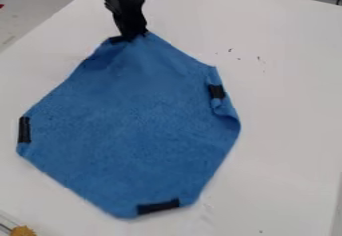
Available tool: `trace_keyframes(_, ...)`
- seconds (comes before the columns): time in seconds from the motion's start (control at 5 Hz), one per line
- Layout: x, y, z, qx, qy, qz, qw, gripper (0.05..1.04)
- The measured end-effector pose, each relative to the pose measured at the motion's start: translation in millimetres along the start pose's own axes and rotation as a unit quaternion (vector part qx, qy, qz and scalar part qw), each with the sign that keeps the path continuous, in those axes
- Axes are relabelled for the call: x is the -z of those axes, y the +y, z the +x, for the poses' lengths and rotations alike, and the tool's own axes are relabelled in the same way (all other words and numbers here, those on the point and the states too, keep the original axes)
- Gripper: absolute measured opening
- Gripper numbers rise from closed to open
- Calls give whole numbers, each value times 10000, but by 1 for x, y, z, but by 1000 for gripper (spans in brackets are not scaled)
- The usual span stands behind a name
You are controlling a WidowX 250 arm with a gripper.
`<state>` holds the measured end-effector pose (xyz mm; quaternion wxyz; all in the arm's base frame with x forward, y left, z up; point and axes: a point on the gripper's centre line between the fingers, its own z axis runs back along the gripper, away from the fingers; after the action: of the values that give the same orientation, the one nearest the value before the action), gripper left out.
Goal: Fold the cloth from top to bottom.
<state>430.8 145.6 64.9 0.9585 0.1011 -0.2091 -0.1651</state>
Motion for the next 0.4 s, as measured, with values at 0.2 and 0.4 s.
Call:
trace_keyframes(0.2,-28,-9,3,-42,-85,201,9998,59)
trace_keyframes(0.4,-57,-34,-13,-207,-18,324,9993,59)
